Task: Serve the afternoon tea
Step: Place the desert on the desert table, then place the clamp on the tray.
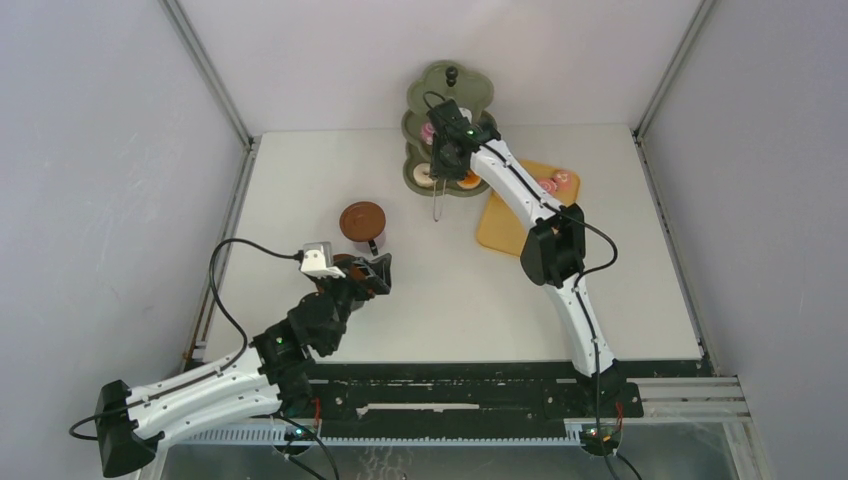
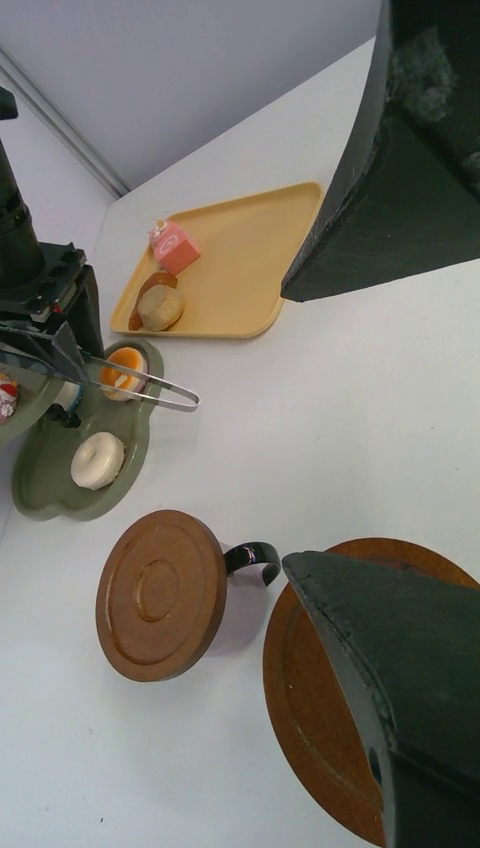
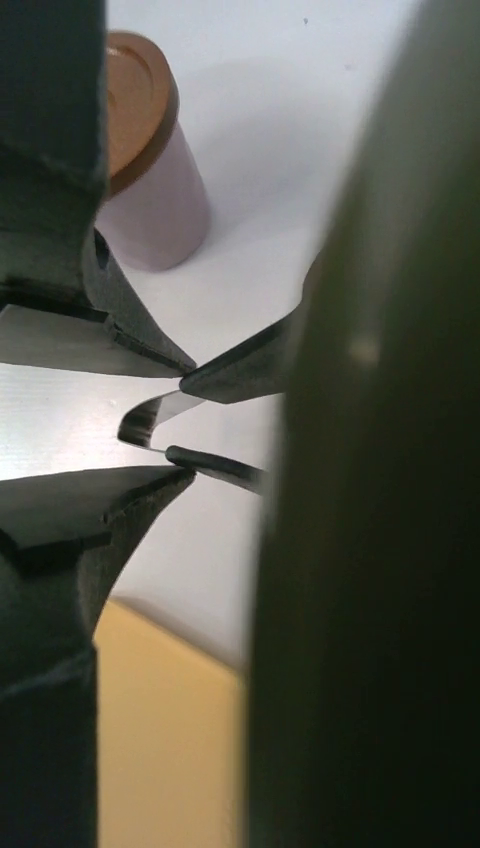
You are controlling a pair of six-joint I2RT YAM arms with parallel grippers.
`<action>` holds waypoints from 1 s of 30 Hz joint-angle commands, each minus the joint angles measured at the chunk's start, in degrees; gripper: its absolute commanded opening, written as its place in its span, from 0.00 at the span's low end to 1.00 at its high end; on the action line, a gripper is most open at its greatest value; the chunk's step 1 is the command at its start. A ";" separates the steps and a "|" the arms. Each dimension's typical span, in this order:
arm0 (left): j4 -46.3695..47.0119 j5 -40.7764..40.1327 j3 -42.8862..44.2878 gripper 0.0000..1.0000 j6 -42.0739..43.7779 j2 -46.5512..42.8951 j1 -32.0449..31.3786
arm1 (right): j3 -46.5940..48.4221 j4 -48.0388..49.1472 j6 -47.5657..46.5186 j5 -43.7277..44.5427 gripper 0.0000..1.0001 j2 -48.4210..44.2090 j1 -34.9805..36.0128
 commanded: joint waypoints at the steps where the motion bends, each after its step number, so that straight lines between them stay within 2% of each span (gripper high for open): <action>1: 0.59 0.30 -0.22 0.99 -1.06 -0.12 0.35 | -2.10 2.37 -1.44 0.24 0.42 -5.64 0.30; 13: -3.70 0.61 2.37 0.99 -2.35 -2.02 0.33 | -19.21 6.44 -0.41 1.24 0.40 -17.10 3.93; 16: -3.53 1.61 4.06 1.00 -2.34 -0.34 0.31 | -26.86 8.63 0.54 1.46 0.40 -22.19 4.15; 24: 0.21 5.28 11.83 1.00 0.26 11.26 0.27 | -52.05 16.13 2.62 -1.09 0.40 -38.32 -0.29; 30: 4.54 6.82 20.38 1.00 1.92 24.50 0.75 | -65.95 19.66 2.76 -2.68 0.40 -44.93 -4.48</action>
